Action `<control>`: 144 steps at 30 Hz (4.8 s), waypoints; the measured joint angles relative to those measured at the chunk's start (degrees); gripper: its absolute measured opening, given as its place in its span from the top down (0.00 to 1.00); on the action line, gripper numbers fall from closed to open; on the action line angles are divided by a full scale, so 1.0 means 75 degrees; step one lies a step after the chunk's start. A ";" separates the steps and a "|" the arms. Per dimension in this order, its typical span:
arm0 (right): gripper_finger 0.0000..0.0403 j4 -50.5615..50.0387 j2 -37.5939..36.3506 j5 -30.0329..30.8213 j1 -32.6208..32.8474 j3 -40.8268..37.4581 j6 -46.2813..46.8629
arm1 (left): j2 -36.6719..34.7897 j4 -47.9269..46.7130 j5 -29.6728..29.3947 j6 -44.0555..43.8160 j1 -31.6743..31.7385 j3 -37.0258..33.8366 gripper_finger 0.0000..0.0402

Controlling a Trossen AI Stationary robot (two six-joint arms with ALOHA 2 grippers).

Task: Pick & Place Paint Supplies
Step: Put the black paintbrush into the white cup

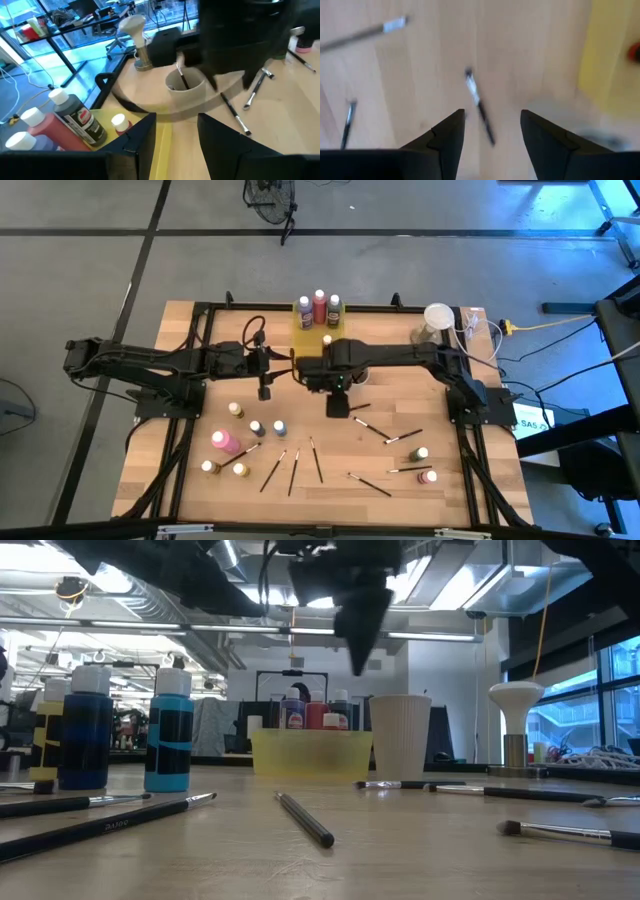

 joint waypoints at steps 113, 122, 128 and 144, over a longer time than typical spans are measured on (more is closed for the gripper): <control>0.54 0.1645 0.1134 -0.0134 0.3724 -0.0952 0.6296 | -0.0968 0.1209 0.1326 0.0690 -0.3494 -0.0003 0.65; 0.54 0.1933 0.1134 0.0020 0.3724 -0.1247 0.6058 | -0.0968 0.1200 0.1326 0.0524 -0.3495 -0.0003 0.65; 0.54 0.2112 0.1134 -0.0125 0.3681 -0.1280 0.5939 | -0.0968 0.1079 0.1399 0.0224 -0.3500 -0.0003 0.65; 0.54 0.2617 0.1134 -0.0410 0.3704 -0.1646 0.6055 | -0.0968 0.1115 0.1387 0.0383 -0.3500 -0.0003 0.65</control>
